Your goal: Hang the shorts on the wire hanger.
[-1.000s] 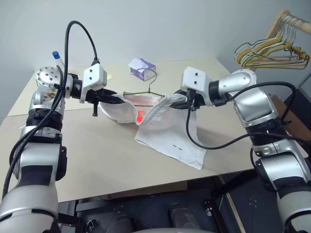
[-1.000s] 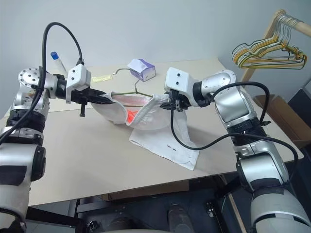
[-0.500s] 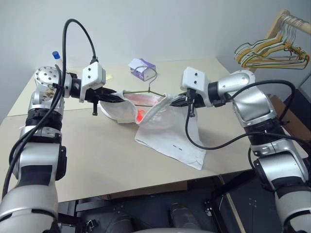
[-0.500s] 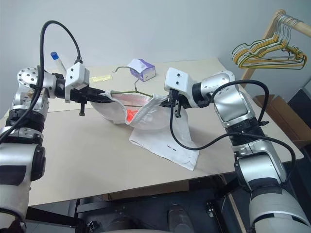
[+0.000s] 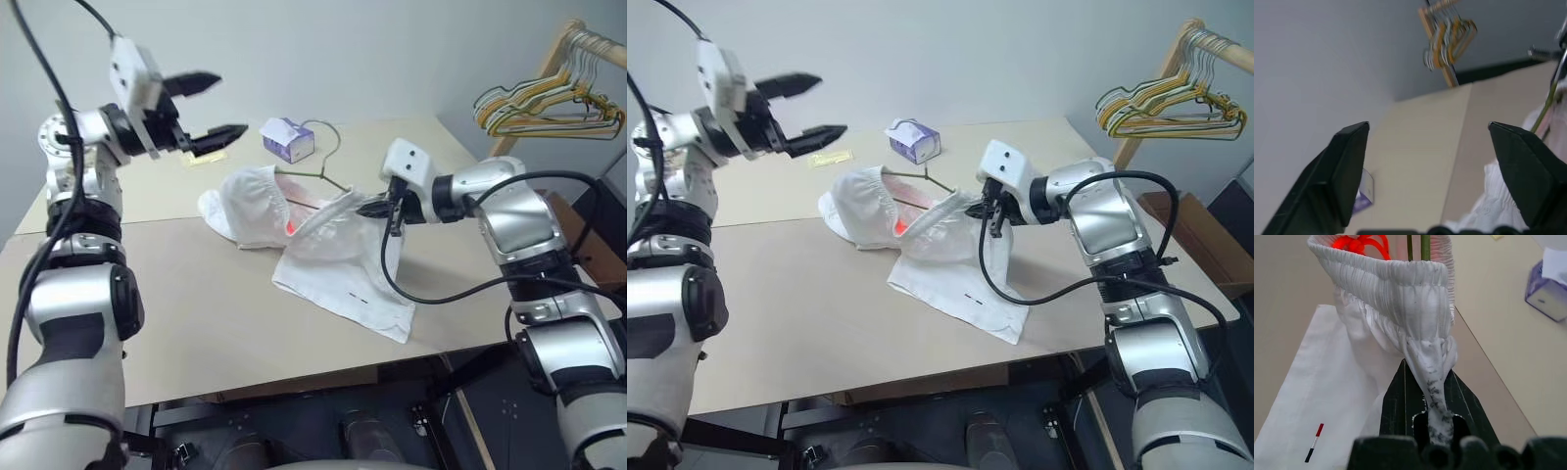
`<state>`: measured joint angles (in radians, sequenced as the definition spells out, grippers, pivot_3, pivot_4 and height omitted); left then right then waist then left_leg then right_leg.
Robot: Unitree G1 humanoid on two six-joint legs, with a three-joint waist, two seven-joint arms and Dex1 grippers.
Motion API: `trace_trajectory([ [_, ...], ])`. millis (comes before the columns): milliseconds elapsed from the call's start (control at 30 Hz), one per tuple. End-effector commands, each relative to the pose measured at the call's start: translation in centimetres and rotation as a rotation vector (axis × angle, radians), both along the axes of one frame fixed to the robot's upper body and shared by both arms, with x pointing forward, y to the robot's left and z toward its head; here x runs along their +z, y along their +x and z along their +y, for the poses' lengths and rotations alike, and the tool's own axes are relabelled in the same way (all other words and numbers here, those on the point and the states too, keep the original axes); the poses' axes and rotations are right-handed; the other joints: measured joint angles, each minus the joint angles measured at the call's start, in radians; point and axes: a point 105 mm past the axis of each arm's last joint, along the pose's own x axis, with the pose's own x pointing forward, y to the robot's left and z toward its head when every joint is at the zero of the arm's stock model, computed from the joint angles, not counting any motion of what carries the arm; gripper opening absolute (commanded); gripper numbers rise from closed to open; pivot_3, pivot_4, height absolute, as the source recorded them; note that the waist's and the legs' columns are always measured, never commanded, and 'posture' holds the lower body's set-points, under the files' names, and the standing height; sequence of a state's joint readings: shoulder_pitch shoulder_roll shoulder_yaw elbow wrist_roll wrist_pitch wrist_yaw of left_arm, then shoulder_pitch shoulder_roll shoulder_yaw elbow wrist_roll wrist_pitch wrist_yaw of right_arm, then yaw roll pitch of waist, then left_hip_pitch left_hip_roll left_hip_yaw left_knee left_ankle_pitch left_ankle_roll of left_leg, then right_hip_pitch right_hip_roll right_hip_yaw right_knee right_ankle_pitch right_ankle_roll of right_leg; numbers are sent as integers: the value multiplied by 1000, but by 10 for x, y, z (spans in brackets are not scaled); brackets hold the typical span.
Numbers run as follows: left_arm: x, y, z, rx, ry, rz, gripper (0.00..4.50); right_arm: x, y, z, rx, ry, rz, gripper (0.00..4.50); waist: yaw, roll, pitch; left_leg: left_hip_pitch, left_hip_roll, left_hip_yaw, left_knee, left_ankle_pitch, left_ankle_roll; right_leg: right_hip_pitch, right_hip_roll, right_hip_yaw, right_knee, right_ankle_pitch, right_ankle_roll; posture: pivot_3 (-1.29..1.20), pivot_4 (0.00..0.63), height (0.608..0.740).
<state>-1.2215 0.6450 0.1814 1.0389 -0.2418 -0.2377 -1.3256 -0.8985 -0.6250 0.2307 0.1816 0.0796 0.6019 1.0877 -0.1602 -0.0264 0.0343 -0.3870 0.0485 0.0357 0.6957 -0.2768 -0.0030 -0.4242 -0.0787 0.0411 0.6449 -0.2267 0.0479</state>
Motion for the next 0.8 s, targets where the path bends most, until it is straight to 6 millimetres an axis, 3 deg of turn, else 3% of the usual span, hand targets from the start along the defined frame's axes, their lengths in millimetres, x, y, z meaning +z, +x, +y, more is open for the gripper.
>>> trace_trajectory([
  [33, 15, -5, 7, 0, -65, -28, 4491, 22, -1, -16, -105, 83, -41, 0, 0, 0, 0, 0, 0, 0, 0, 0, 0, 0, 0, 0, 0, 0, 0, -132, 0, 740],
  [200, -5, -10, 3, -39, -49, -3, 4491, 23, -13, -42, -303, 149, -12, 0, -8, 0, 0, 0, 0, 0, 0, 0, 0, 0, 0, 0, 0, 0, 0, -160, 0, 740],
  [333, -27, -19, -8, -99, -17, 27, 4491, 25, -23, -70, -567, 184, 19, 0, -17, 0, 0, 0, 0, 0, 0, 0, 0, 0, 0, 0, 1, 0, 0, -189, 0, 740],
  [533, -25, -37, -28, -188, -95, 11, 4491, 20, -35, -108, -960, 234, 96, 0, -26, 0, 0, 0, 0, -1, 0, 0, 0, 0, 0, 0, 1, 0, 0, -222, 0, 740],
  [667, -20, -51, -43, -257, -127, -5, 4491, 19, -36, -147, -1254, 277, 32, 0, -43, 1, -1, 1, 0, -1, 0, 0, 0, 0, -1, 1, 1, 0, 0, -246, 0, 740],
  [800, -15, -59, -50, -284, -157, -14, 4491, 29, -38, -171, -1477, 343, -28, 0, -62, 2, -1, 1, -1, -1, 0, 0, 0, 1, -1, 2, 0, 0, 0, -254, 0, 740],
])
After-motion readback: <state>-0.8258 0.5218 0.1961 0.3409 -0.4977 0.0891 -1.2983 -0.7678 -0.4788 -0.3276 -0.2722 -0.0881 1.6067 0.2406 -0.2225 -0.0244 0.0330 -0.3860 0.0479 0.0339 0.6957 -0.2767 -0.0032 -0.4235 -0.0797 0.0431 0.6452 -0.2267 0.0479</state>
